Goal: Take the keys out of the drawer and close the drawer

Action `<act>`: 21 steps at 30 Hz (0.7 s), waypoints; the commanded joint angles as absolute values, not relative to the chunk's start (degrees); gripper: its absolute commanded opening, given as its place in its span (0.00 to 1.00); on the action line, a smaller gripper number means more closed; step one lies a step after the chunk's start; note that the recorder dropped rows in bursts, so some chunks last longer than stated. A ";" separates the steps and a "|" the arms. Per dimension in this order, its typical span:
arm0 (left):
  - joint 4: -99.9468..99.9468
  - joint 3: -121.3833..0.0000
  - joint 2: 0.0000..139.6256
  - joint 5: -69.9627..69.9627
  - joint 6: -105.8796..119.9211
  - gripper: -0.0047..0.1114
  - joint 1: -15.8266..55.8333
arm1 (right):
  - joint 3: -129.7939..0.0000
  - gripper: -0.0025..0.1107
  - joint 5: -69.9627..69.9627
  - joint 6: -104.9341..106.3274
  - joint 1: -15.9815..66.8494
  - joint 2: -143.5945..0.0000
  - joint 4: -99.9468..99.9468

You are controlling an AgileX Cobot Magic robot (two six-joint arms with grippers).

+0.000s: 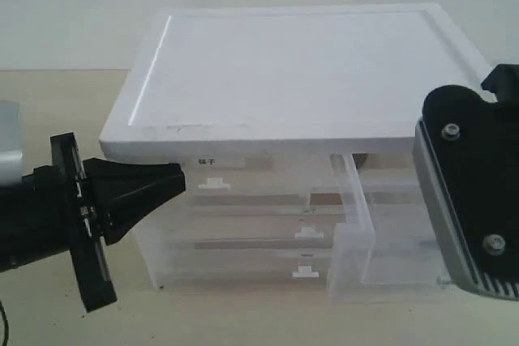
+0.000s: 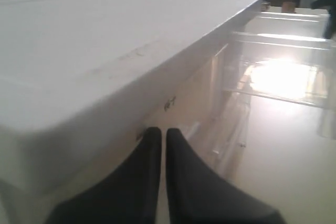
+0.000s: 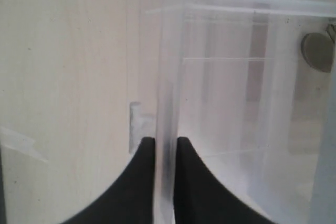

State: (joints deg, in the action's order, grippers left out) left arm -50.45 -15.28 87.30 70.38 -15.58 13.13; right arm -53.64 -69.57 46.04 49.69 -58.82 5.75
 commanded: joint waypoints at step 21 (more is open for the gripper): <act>-43.91 -17.42 90.68 69.96 -13.42 0.08 13.22 | -52.53 0.03 -69.96 41.66 49.83 -58.35 -11.16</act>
